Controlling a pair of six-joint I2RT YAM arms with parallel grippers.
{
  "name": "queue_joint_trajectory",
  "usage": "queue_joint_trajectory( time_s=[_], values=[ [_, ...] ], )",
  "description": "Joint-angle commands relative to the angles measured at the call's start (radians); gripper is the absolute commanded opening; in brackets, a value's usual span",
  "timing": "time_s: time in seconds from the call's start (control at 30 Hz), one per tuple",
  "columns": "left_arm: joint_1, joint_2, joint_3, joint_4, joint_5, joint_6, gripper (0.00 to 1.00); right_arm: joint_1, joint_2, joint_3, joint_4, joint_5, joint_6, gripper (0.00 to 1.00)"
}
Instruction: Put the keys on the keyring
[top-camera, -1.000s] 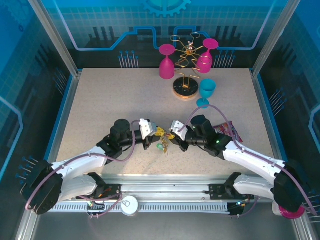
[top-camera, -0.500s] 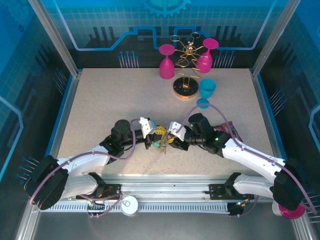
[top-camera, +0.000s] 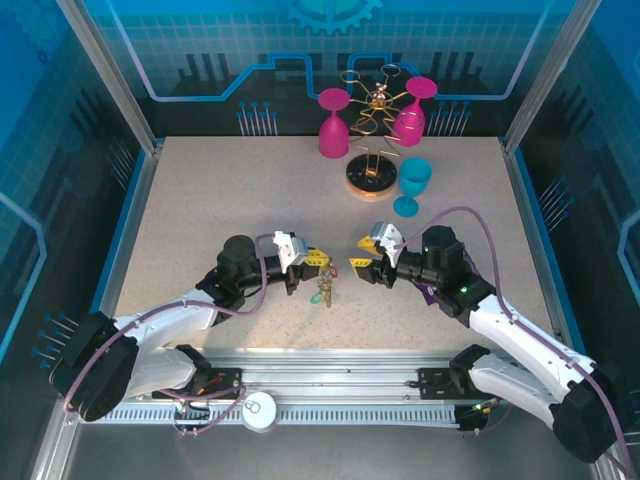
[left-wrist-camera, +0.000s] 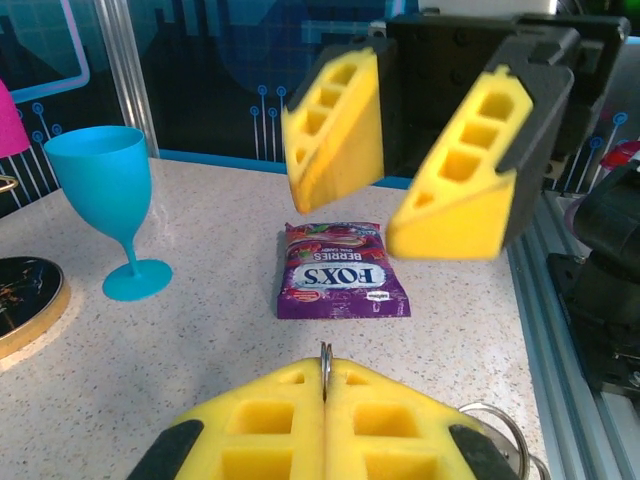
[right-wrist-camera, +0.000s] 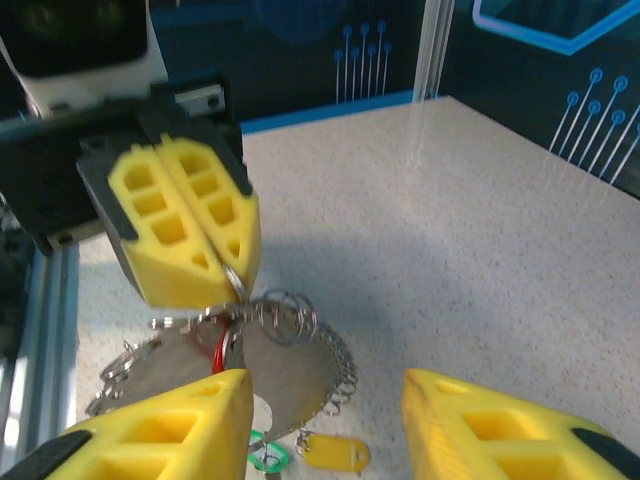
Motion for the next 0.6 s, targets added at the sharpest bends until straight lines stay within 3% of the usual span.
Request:
queue_joint_trajectory(
  time_s=[0.0,0.3,0.57],
  values=[
    [0.008,-0.002,0.001,0.031,0.083,0.004,0.00,-0.023,0.022,-0.025,0.167,-0.101,0.043,0.41],
    [0.010,0.000,0.015,0.018,0.121,0.001,0.00,-0.007,0.185,0.027,0.221,-0.282,0.002,0.38],
    [0.011,0.000,0.016,0.012,0.126,0.001,0.00,-0.003,0.208,0.010,0.205,-0.338,-0.032,0.37]
  ],
)
